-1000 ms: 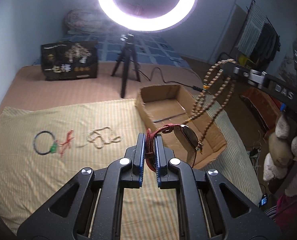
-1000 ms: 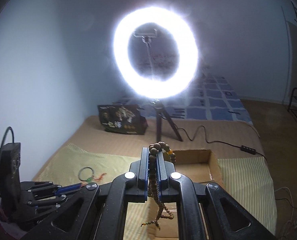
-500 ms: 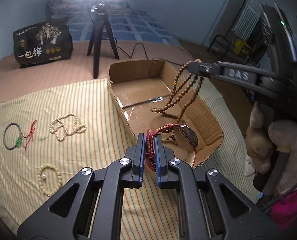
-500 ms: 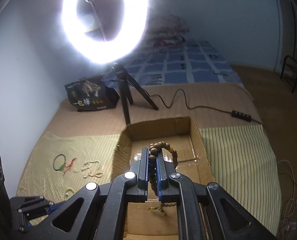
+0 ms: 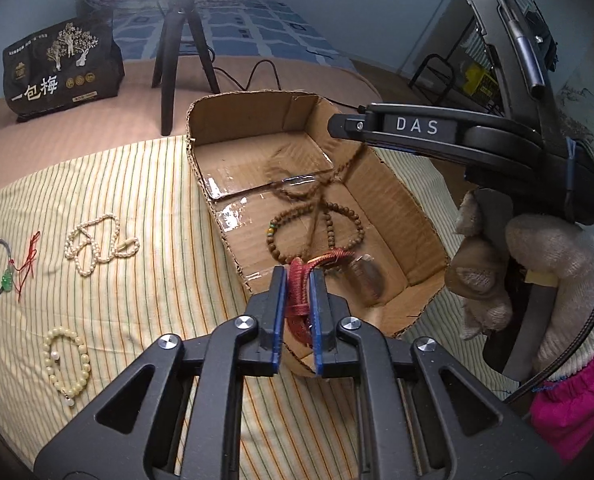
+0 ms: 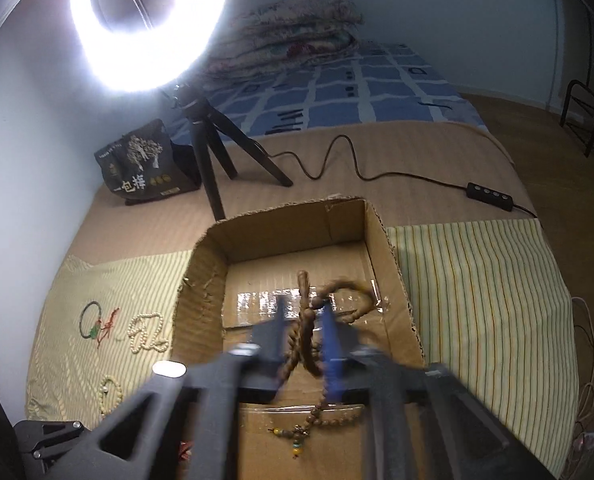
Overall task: Organize jewelry
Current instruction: 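Open the left tool to drop the watch into the box while the right tool withdraws, then grasp the blue bangle with the left tool while the right tool approaches the cream bead bracelet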
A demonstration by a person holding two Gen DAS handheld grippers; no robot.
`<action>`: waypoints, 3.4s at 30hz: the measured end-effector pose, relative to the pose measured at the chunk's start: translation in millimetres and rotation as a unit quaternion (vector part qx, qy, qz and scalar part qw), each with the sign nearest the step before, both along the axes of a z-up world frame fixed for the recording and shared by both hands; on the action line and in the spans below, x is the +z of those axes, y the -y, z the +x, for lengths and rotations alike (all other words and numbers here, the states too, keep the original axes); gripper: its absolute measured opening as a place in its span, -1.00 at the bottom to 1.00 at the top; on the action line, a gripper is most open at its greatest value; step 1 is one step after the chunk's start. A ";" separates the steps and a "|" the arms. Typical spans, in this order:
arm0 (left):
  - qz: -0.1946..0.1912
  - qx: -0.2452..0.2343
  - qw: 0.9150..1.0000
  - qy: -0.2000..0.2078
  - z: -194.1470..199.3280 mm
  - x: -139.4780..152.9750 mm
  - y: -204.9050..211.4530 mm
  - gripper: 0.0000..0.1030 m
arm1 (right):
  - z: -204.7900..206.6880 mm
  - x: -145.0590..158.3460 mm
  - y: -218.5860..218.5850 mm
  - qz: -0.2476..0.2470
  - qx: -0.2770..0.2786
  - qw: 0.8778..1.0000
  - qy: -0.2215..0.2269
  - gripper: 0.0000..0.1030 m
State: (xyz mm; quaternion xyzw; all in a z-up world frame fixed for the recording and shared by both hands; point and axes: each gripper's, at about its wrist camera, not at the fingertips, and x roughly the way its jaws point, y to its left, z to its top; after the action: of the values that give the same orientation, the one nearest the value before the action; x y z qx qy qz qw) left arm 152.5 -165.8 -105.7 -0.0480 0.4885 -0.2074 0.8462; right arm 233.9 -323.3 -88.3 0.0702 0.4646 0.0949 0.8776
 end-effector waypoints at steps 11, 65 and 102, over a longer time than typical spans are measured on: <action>0.008 0.008 1.000 0.014 -3.1 4.7 -8.1 -0.72 | -5.1 10.6 6.5 -0.005 -0.015 1.000 0.016 0.20; 0.089 0.184 0.976 0.076 -23.0 26.6 -272.4 0.15 | -107.2 30.9 -158.8 0.002 0.142 0.987 0.072 0.94; 0.177 0.082 0.981 0.014 32.2 -86.0 -287.7 0.16 | -104.3 -70.4 -237.8 -0.060 0.243 0.968 -0.028 0.93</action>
State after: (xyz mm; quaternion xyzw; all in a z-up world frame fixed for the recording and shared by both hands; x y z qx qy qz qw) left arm 184.6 121.9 -191.7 0.0655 0.5002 -0.0476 0.8621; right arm 129.6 -85.5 -158.8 -0.0949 0.4971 0.2757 0.8172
